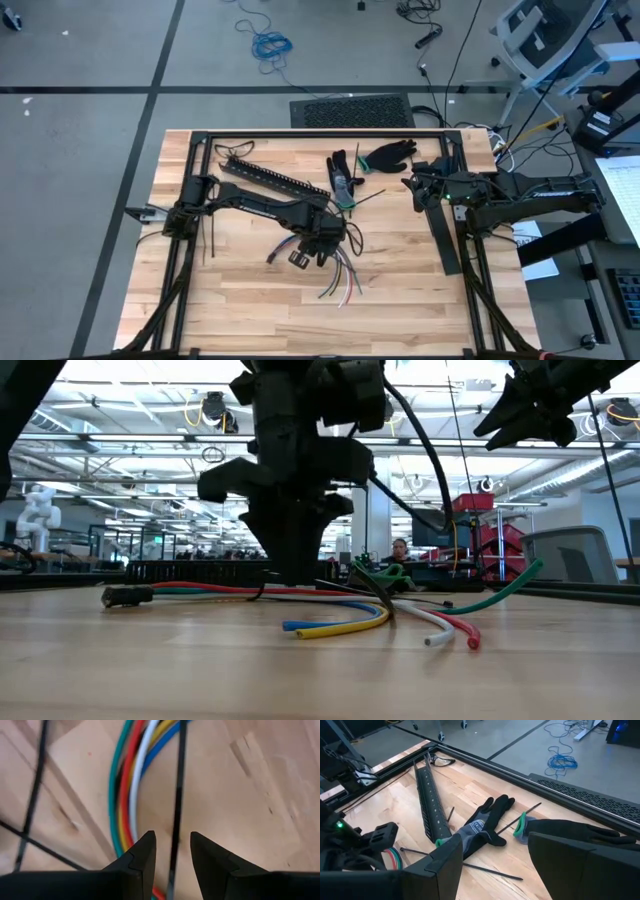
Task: Ziptie cables
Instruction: Wrap the cable wires with the black zip tie
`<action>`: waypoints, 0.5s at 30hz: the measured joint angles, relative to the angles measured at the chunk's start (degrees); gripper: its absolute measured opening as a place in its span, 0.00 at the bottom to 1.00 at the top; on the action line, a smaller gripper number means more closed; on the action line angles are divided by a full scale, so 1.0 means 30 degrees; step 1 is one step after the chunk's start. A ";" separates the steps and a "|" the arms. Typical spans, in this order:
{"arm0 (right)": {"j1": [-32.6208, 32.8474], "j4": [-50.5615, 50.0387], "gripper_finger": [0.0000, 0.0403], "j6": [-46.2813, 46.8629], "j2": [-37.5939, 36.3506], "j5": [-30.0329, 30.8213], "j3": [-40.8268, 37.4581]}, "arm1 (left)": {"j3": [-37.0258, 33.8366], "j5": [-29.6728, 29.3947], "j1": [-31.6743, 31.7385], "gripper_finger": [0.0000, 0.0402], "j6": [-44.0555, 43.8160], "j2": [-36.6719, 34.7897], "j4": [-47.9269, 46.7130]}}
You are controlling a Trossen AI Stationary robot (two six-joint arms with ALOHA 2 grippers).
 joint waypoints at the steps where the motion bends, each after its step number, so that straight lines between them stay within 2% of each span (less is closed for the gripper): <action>1: 0.0002 0.0000 0.53 -0.0001 0.0000 0.0000 0.0000 | 0.0000 -0.0043 0.0011 0.29 0.0000 -0.0009 0.0082; 5: 0.0001 0.0006 0.53 0.0001 0.0000 0.0000 0.0000 | 0.0000 -0.0637 0.0011 0.29 0.0015 -0.0022 0.0056; 15: 0.0000 0.0124 0.53 0.0014 0.0000 0.0000 0.0000 | 0.0000 -0.0618 -0.0026 0.28 0.0036 -0.0022 0.0094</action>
